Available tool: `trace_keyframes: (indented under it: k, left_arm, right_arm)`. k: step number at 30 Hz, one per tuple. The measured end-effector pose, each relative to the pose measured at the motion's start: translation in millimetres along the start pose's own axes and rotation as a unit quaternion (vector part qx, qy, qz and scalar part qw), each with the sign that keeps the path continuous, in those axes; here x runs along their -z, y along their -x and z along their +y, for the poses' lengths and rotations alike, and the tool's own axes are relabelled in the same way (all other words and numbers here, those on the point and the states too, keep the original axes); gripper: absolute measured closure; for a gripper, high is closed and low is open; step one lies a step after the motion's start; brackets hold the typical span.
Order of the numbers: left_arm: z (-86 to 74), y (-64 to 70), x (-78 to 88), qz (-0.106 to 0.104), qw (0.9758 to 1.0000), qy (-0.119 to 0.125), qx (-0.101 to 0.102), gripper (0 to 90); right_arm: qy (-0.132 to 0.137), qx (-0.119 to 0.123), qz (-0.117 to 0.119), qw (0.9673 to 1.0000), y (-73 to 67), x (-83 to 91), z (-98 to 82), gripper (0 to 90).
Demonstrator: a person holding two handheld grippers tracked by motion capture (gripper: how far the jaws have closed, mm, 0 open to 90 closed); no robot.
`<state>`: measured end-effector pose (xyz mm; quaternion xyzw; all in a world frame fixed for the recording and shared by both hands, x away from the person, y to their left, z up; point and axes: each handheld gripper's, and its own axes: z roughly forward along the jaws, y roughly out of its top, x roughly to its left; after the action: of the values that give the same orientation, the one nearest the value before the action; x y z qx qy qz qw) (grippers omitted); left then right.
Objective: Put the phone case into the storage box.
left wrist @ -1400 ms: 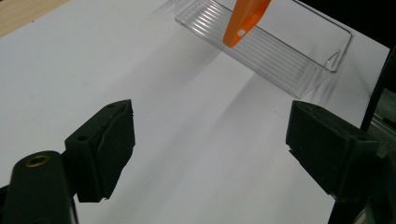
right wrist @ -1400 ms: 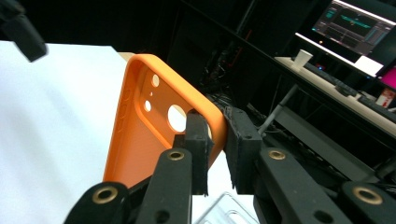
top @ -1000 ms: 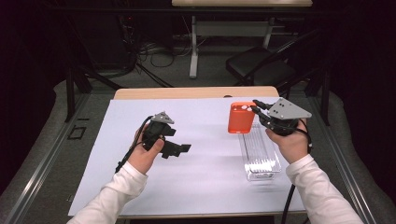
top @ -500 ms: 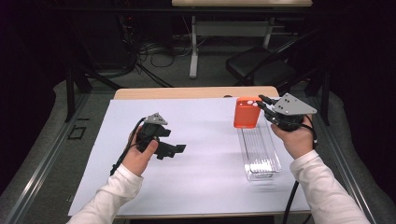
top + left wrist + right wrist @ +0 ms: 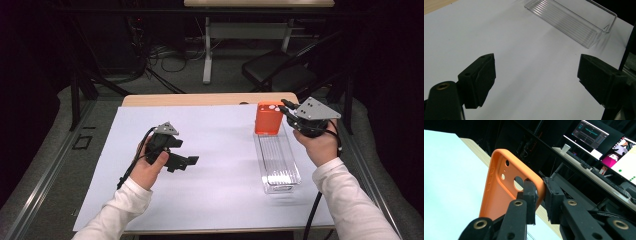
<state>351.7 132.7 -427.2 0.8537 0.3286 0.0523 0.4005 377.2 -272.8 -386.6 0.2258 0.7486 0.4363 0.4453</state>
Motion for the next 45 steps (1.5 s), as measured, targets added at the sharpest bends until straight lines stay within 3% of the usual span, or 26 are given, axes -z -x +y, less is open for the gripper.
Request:
trace_keyframes:
  k: [9,19,35,45]
  left_arm:
    - [-0.4,-0.5,-0.4,0.001,1.0,0.0,0.001,15.6]
    - [0.1,-0.1,-0.5,-0.001,1.0,0.003,0.003,15.6]
    - [-0.6,-0.7,-2.0,-0.003,1.0,0.002,0.001,15.7]
    - [-2.4,-1.4,-3.3,-0.005,1.0,0.001,0.001,15.7]
  right_arm:
    - [-0.005,0.006,-0.008,0.9999,9.1,-0.9,0.0,80.1]
    - [-0.02,0.032,-0.013,0.9992,18.5,-7.5,-1.1,80.2]
    - [-0.036,0.055,0.007,0.9978,22.4,-32.7,-3.7,80.1]
    - [-0.054,0.044,0.004,0.9976,25.6,-47.4,-15.1,80.1]
